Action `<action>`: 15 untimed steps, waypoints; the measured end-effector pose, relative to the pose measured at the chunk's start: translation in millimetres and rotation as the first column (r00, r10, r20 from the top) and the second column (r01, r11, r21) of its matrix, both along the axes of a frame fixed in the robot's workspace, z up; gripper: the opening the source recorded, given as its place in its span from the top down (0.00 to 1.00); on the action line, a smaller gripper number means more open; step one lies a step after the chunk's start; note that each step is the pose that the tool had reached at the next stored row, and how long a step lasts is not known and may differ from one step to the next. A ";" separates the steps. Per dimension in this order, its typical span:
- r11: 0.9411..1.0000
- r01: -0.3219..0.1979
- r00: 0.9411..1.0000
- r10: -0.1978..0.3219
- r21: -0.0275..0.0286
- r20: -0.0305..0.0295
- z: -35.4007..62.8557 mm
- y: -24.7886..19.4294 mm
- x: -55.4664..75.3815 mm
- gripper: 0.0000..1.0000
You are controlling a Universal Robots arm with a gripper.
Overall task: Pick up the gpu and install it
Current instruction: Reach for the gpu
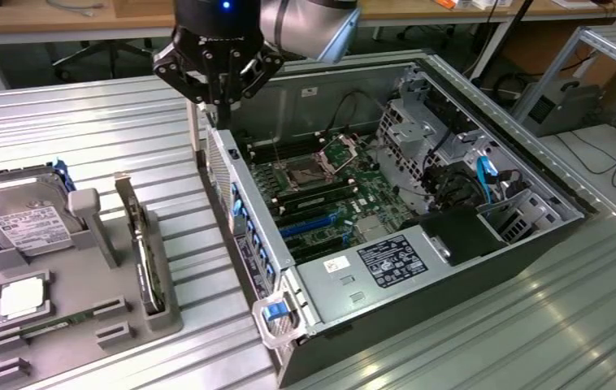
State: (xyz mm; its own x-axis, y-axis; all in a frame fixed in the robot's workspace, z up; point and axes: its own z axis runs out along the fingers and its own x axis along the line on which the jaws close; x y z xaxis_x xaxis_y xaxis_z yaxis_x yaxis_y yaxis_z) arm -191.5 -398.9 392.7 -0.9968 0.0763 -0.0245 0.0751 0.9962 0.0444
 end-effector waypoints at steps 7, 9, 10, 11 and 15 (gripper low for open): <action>1.000 0.000 1.000 0.000 0.000 0.000 -0.2 0.0 -20.8 0.89; 1.000 0.000 1.000 0.000 0.000 0.000 -0.3 0.0 -26.9 0.89; 1.000 0.000 1.000 0.000 0.000 0.000 -0.3 0.0 -29.8 0.89; 1.000 0.000 1.000 0.000 0.000 0.000 -0.4 0.1 -35.1 0.89; 1.000 0.000 1.000 0.000 0.000 0.000 -0.6 0.2 -48.6 0.89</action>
